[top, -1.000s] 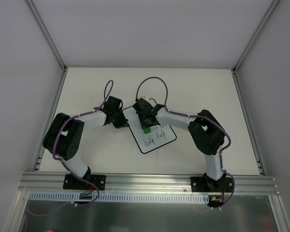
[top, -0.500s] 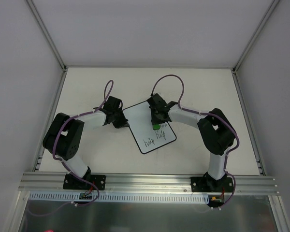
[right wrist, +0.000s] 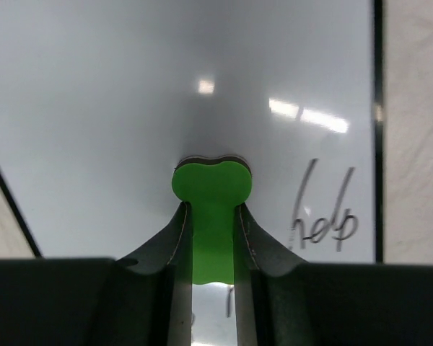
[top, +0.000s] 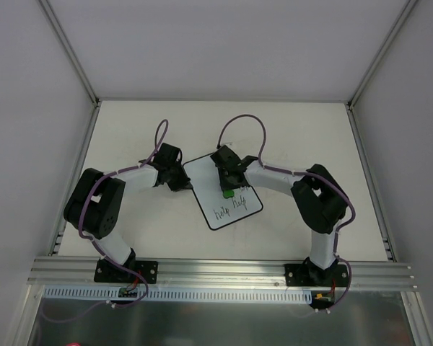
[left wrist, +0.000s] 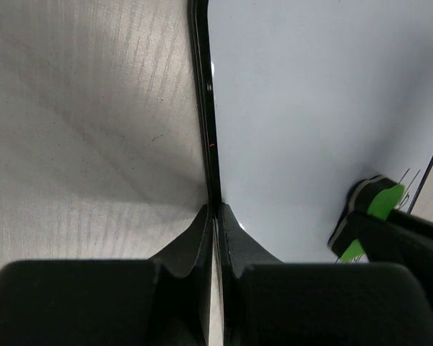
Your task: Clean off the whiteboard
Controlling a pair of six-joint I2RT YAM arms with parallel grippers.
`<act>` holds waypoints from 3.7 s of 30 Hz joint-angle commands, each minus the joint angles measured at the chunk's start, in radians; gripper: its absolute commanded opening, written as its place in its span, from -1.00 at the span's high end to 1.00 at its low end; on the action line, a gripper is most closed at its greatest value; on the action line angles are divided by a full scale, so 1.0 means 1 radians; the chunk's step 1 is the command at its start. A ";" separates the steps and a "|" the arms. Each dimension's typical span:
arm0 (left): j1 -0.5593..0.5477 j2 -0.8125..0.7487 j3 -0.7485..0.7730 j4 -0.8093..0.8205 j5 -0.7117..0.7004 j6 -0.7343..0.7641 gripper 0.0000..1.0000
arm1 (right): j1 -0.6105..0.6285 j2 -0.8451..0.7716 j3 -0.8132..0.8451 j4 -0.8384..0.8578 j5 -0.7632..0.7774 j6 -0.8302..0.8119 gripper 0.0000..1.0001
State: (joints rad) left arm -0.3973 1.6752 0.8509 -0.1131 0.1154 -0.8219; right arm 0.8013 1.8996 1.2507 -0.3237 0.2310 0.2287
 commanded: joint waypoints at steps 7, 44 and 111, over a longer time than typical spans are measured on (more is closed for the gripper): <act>0.009 0.067 -0.065 -0.209 -0.074 0.063 1.00 | 0.090 0.058 0.030 -0.060 0.027 0.070 0.99; 0.021 0.066 -0.073 -0.209 -0.068 0.069 1.00 | -0.143 0.070 0.004 -0.066 0.056 -0.026 0.99; 0.029 0.055 -0.059 -0.209 -0.057 0.063 1.00 | 0.053 -0.067 0.004 -0.106 0.047 -0.049 0.99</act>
State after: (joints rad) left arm -0.3775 1.6642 0.8398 -0.1310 0.1486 -0.8185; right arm 0.8387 1.8229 1.1934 -0.4210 0.2794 0.1967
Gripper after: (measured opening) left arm 0.017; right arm 0.228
